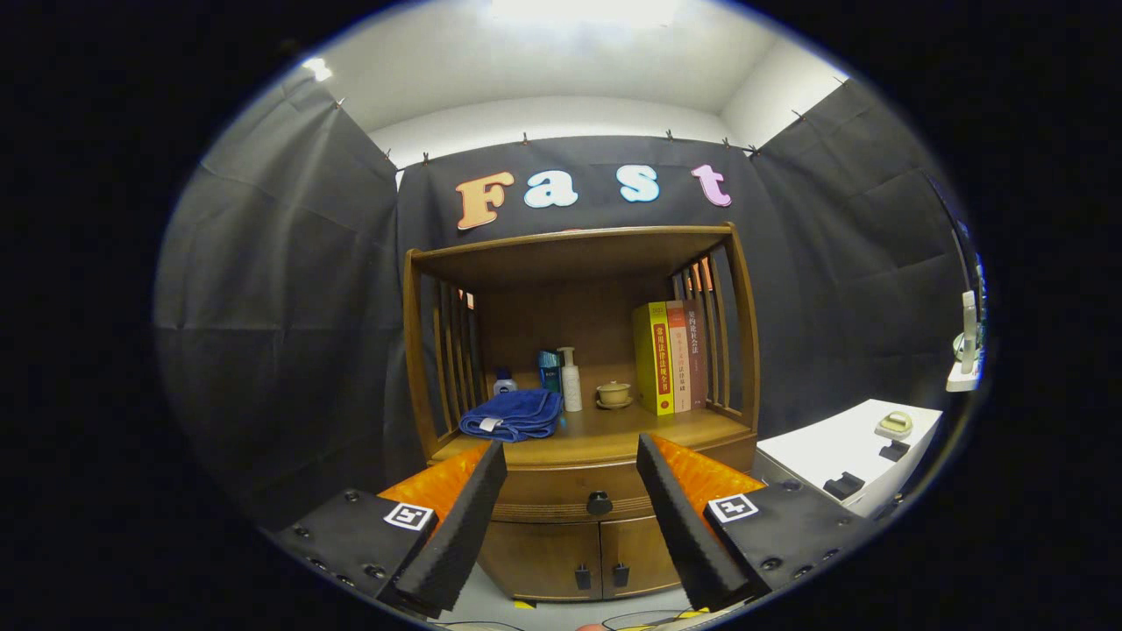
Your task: Pull open the drawer, take out the items inside it, and place them on the countertop above the cabinet.
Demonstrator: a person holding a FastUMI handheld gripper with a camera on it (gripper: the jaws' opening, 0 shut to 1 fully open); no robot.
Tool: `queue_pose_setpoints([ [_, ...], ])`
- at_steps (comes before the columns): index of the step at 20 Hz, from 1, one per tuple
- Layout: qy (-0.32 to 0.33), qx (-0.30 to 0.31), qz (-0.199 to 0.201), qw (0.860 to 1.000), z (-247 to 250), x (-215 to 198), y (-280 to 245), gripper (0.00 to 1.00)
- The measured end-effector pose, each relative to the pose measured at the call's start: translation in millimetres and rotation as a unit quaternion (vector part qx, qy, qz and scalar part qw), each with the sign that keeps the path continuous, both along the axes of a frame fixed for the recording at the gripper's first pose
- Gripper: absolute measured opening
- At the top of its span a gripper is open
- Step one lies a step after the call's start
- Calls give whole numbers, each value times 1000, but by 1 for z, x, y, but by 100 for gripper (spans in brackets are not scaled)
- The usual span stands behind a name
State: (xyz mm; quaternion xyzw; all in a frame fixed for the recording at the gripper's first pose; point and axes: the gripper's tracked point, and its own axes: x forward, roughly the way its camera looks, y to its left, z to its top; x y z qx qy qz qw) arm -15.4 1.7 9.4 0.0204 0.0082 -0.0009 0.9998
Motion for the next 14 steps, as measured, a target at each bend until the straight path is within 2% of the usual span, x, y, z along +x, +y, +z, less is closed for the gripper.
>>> queue_pose_setpoints([
  [14, -10, -3, 1, 1000, -2, 5, 0, 98],
])
